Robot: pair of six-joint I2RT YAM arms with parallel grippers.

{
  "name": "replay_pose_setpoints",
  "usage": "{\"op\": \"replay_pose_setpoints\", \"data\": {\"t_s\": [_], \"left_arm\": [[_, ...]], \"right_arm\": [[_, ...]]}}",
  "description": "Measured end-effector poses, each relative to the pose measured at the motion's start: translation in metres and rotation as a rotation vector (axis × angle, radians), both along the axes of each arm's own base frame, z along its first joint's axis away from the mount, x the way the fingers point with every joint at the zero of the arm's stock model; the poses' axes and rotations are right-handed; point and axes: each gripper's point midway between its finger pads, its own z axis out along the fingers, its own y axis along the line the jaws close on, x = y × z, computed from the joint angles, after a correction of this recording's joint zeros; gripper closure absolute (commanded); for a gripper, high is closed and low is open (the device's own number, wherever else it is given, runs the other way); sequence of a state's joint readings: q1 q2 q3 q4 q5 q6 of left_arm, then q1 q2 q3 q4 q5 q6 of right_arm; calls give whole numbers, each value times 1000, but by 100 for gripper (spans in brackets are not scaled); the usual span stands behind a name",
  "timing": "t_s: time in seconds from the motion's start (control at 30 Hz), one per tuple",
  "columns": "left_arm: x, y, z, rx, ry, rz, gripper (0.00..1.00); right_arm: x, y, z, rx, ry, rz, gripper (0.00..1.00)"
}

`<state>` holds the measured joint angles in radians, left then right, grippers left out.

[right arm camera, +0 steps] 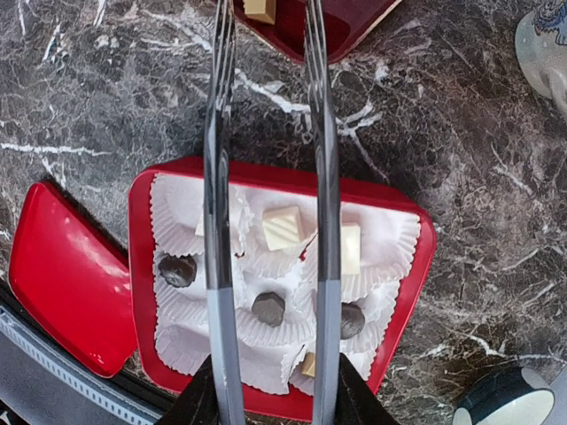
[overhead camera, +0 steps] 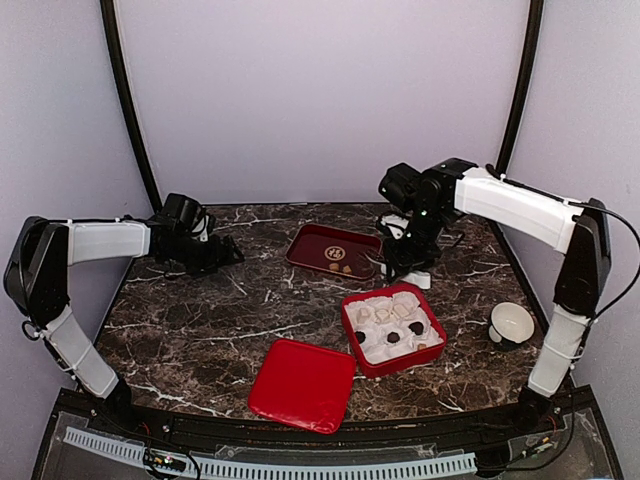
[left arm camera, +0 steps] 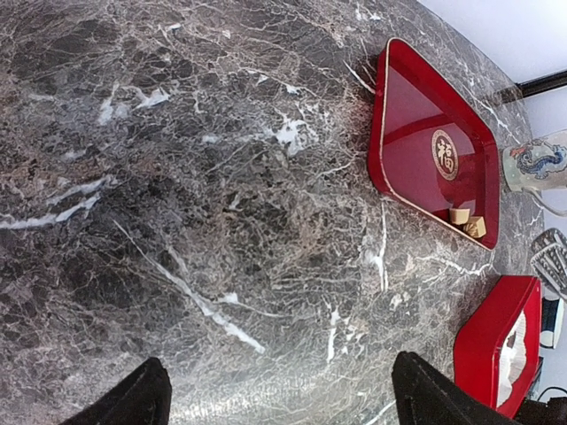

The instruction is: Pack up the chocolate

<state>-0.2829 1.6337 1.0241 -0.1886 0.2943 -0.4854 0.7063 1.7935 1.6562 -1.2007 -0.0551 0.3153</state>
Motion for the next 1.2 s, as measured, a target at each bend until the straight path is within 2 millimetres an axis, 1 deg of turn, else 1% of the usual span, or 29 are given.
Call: {"op": "replay_pose_setpoints", "data": {"t_s": [0.2, 0.3, 0.47, 0.63, 0.97, 1.2], "left_arm": [[3, 3, 1, 13, -8, 12, 11], [4, 3, 2, 18, -11, 16, 11], [7, 3, 6, 18, -19, 18, 11], [9, 5, 7, 22, -24, 23, 11], [13, 6, 2, 34, -14, 29, 11], [15, 5, 3, 37, -19, 24, 11]], "right_arm": [[35, 7, -11, 29, -1, -16, 65], [41, 12, -16, 36, 7, -8, 65], [44, 22, -23, 61, 30, 7, 65], [44, 24, -31, 57, 52, 13, 65], [45, 29, -45, 54, 82, 28, 65], [48, 31, -50, 50, 89, 28, 66]]}}
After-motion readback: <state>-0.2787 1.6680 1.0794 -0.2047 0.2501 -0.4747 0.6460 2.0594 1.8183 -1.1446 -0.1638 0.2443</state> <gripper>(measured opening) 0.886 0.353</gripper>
